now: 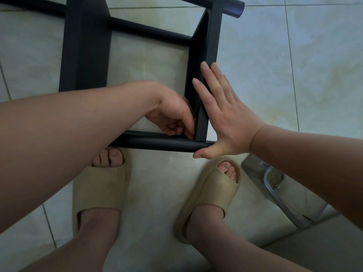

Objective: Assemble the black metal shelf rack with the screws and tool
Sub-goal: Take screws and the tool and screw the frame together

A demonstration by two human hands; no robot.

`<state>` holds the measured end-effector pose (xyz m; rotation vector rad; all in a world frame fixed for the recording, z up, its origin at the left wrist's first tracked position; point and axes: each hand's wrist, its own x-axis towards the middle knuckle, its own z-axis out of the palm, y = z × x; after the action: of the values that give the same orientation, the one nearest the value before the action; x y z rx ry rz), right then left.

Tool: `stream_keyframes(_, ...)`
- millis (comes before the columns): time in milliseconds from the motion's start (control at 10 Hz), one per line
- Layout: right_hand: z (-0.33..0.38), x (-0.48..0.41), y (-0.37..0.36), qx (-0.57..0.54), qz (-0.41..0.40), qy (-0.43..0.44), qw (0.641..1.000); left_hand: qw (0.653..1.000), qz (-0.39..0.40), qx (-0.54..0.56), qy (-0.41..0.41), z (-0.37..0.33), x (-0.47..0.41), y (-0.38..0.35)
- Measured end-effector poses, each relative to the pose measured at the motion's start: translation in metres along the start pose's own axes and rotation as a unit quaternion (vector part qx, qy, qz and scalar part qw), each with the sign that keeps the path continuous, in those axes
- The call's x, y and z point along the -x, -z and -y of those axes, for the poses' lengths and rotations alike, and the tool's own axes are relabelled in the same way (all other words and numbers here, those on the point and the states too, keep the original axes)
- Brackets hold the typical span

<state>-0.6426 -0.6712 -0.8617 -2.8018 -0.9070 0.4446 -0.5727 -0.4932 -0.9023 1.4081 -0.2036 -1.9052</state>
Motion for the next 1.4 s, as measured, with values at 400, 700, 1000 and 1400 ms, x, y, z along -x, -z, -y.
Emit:
stream_keyframes(400, 0.0001, 0.0, -0.001, 0.001, -0.004, -0.001, 1.0, 1.0, -0.001, -0.014, 0.015, 0.0006, 0.0019, -0.0012)
stream_keyframes(700, 0.0, 0.0002, -0.0001, -0.001, 0.0, -0.002, 1.0, 1.0, -0.007, -0.001, -0.002, -0.001, 0.0008, -0.0009)
stream_keyframes(1000, 0.0004, 0.0003, 0.0004, 0.001, 0.0, -0.003, 1.0, 1.0, 0.004, 0.0, 0.001, 0.0003, 0.0029, 0.0012)
stream_keyframes(1400, 0.0002, 0.0003, 0.0001, -0.003, 0.003, -0.004, 1.0, 1.0, -0.011, -0.003, 0.004, -0.0012, 0.0011, -0.0025)
